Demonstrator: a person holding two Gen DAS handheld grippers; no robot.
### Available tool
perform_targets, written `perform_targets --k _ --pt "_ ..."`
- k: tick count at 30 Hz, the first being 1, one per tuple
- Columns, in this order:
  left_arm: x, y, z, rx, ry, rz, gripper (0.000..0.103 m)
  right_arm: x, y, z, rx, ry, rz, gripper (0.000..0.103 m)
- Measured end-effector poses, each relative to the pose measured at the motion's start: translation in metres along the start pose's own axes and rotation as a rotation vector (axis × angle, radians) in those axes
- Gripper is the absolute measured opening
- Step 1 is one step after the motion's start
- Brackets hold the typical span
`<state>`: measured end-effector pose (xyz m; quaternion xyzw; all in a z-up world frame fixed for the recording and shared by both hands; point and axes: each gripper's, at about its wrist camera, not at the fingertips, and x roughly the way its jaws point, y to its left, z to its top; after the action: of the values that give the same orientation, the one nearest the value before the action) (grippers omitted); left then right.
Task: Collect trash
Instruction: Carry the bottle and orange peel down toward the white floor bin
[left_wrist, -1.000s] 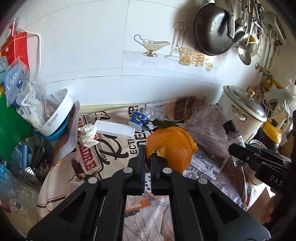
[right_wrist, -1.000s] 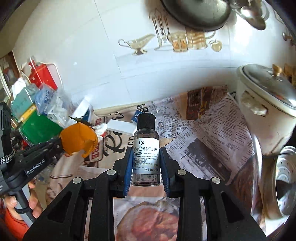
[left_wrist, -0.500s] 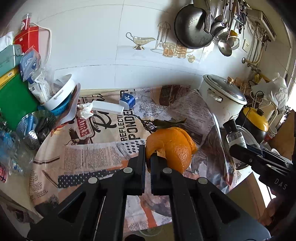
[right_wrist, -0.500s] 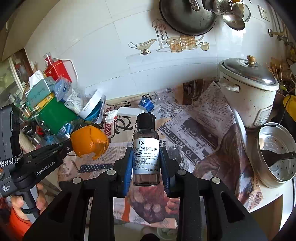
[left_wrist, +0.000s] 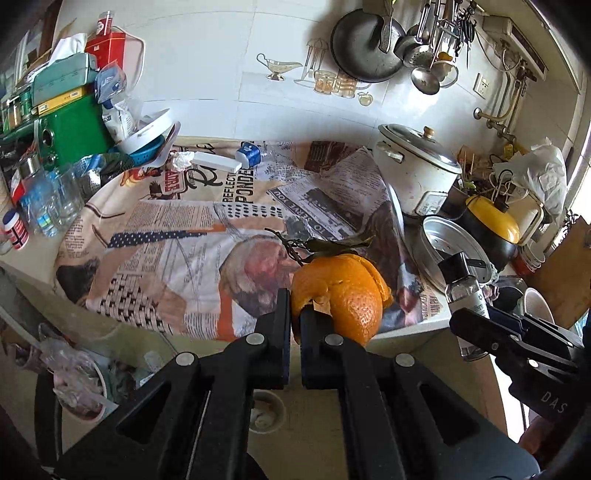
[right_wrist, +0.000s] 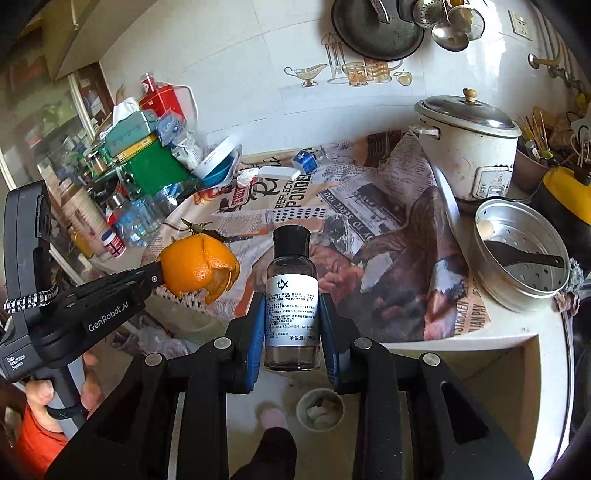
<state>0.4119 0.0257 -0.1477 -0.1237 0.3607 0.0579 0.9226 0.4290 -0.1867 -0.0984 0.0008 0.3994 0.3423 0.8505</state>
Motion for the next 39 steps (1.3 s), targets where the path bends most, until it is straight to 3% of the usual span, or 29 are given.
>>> perform_targets --k 7,13,19,28,39 --pt "-0.015 -0.011 -0.036 0.007 0.061 0.042 0.002 -0.009 0.001 -0.031 0.013 0.052 0.031 0.026" --pt "0.016 0.0 -0.065 0.04 0.148 0.041 0.002 0.02 -0.006 -0.055 0.085 0.113 0.024 0.026" --pt "0.084 0.034 -0.108 0.079 0.247 0.04 0.002 0.085 -0.016 -0.094 0.162 0.191 0.0 0.026" --pt "0.208 0.095 -0.206 0.129 0.388 0.016 0.002 0.21 -0.044 -0.195 0.305 0.314 -0.07 0.026" --pt "0.332 0.157 -0.32 0.088 0.488 0.042 0.002 0.354 -0.069 -0.298 0.278 0.432 -0.118 0.026"
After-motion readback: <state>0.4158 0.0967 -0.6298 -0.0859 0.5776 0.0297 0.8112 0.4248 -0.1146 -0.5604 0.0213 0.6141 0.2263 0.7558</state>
